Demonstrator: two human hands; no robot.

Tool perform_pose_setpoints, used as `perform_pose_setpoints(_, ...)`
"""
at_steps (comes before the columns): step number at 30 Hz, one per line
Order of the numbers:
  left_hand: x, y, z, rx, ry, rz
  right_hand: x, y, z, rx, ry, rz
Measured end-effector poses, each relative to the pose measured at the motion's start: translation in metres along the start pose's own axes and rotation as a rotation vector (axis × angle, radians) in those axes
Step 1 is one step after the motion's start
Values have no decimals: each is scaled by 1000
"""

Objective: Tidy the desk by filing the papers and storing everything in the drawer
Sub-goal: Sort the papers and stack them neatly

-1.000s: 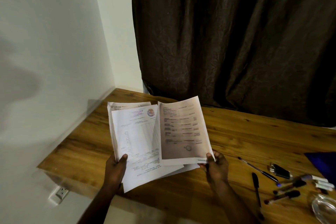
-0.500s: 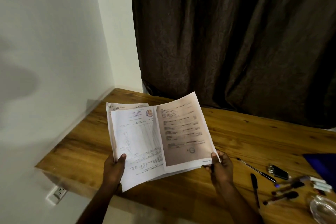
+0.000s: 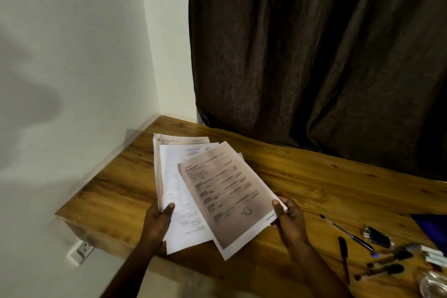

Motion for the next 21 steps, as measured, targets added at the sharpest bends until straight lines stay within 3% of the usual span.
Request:
perform_pose_setpoints(13,1,0,3,33,16,-2,0,13,-32,347,150,-91)
perform_pose_setpoints(21,-1,3,4,64,44,-5,-10,10,-39,206,135,-95)
Point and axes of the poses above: each hand's wrist, its own y-axis away from the middle knuckle, its own z-axis out of the back of the hand, x = y × z, the point moved 3 cm from there along -y, towards the middle knuckle, and after that the axes turned 7 degrees about y, right-handed, at the moved point
